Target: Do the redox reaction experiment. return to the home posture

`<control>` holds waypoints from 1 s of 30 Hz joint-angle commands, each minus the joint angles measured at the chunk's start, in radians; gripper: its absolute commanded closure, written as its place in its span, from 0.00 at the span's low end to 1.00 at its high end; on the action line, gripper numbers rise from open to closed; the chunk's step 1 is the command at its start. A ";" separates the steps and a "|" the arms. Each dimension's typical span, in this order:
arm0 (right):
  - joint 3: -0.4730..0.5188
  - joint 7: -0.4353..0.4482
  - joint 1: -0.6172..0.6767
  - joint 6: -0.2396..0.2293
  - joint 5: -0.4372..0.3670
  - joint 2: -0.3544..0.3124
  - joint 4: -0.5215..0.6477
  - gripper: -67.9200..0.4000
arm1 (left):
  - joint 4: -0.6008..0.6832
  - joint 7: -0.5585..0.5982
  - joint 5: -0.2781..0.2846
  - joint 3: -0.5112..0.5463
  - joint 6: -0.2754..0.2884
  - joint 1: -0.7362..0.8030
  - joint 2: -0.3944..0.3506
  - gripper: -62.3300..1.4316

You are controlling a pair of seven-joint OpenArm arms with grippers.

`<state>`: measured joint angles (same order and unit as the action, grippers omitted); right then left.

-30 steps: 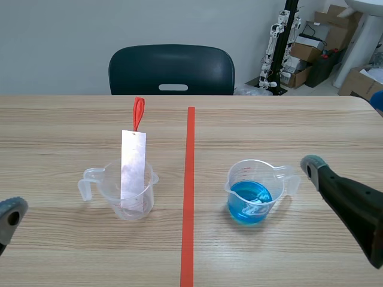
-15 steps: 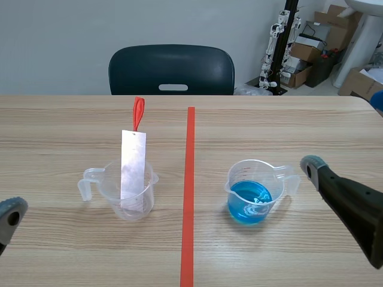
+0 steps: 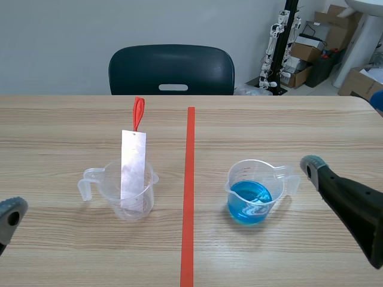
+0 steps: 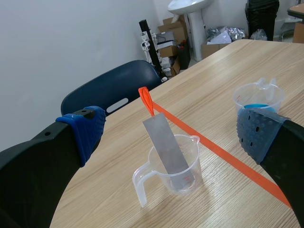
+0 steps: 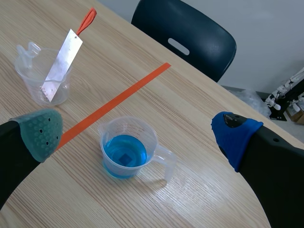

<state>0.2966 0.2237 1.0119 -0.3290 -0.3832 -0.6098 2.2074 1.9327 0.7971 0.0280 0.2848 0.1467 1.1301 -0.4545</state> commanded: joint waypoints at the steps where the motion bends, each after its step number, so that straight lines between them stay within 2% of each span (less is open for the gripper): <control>1: 0.001 0.010 -0.009 0.000 -0.010 0.001 0.004 0.00 | 0.007 0.018 0.010 0.000 -0.002 -0.003 0.002 0.07; 16: 0.001 0.006 -0.009 0.000 -0.009 0.001 0.004 0.00 | 0.007 0.018 0.010 0.000 -0.002 -0.003 0.002 0.07; 24: 0.001 0.006 -0.009 0.000 0.042 0.001 0.004 0.00 | 0.007 0.017 0.010 0.000 -0.002 -0.003 0.002 0.07; 30: 0.001 0.006 -0.009 0.000 0.042 0.001 0.004 0.00 | 0.007 0.017 0.010 0.000 -0.002 -0.003 0.002 0.07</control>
<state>0.2966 0.2230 1.0119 -0.3294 -0.3355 -0.6098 2.2074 1.9327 0.7971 0.0280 0.2848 0.1467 1.1301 -0.4545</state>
